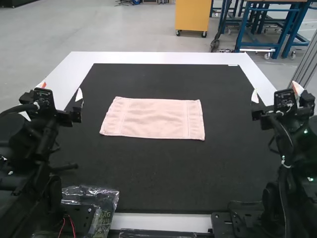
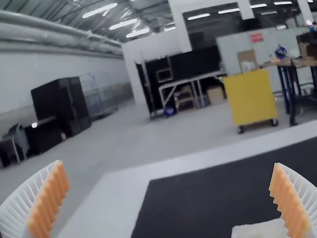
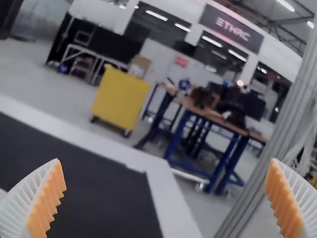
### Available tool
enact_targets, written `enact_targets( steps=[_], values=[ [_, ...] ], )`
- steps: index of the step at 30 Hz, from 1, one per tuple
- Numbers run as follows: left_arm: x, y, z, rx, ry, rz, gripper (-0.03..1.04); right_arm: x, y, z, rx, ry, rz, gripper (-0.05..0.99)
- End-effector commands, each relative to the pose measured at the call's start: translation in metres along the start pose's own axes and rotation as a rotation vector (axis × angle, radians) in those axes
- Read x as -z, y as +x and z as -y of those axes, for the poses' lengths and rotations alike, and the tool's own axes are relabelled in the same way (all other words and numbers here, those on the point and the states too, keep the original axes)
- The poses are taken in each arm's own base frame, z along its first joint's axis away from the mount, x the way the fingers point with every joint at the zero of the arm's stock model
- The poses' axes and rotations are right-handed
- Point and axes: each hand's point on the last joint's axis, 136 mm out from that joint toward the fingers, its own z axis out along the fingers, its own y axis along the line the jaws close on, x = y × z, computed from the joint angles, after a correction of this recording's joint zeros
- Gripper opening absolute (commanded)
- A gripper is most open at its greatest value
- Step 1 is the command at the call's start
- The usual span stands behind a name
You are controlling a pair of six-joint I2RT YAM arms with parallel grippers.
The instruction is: Fold the towel.
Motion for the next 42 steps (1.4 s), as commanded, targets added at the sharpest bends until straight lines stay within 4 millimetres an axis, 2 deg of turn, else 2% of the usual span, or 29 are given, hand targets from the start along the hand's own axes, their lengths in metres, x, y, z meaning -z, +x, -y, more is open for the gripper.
enact_targets(
  steps=[1, 4, 6, 8, 11, 15, 17, 21, 24, 28, 30, 33, 36, 42],
  values=[
    [-0.005, -0.055, -0.009, -0.012, 0.01, 0.09, 0.96, -0.02, -0.035, 0.022, -0.087, 0.03, -0.006, 0.92],
    [-0.025, -0.071, -0.013, 0.061, 0.027, 0.048, 0.96, -0.054, -0.039, 0.019, -0.236, -0.019, -0.097, 0.92],
    [-0.047, -0.073, -0.01, 0.151, 0.051, -0.012, 0.96, -0.076, -0.03, 0.008, -0.326, -0.07, -0.187, 0.92],
    [-0.072, -0.065, -0.007, 0.23, 0.07, -0.091, 0.96, -0.094, -0.019, -0.007, -0.423, -0.127, -0.27, 0.92],
    [-0.107, -0.034, -0.002, 0.29, 0.073, -0.226, 0.96, -0.107, 0.01, -0.037, -0.548, -0.22, -0.418, 0.92],
    [-0.133, 0.033, -0.004, 0.298, 0.037, -0.418, 0.96, -0.102, 0.054, -0.081, -0.703, -0.335, -0.589, 0.91],
    [-0.137, 0.064, -0.005, 0.293, 0.026, -0.5, 0.96, -0.096, 0.072, -0.098, -0.739, -0.376, -0.639, 0.91],
    [-0.133, 0.099, 0.011, 0.271, 0.088, -0.589, 0.96, -0.097, 0.078, -0.101, -0.714, -0.375, -0.615, 0.9],
    [-0.123, 0.128, 0.028, 0.294, 0.148, -0.667, 0.96, -0.096, 0.09, -0.1, -0.665, -0.341, -0.614, 0.9],
    [-0.113, 0.169, 0.052, 0.34, 0.244, -0.772, 0.96, -0.093, 0.107, -0.116, -0.633, -0.376, -0.668, 0.91],
    [-0.111, 0.189, 0.051, 0.331, 0.247, -0.802, 0.96, -0.091, 0.116, -0.125, -0.625, -0.399, -0.701, 0.91],
    [-0.116, 0.209, 0.047, 0.338, 0.246, -0.809, 0.96, -0.091, 0.124, -0.136, -0.595, -0.43, -0.713, 0.91],
    [-0.124, 0.226, 0.047, 0.322, 0.257, -0.83, 0.96, -0.099, 0.126, -0.142, -0.588, -0.436, -0.689, 0.9],
    [-0.141, 0.245, 0.054, 0.29, 0.3, -0.835, 0.96, -0.114, 0.145, -0.158, -0.553, -0.46, -0.698, 0.9]
  ],
)
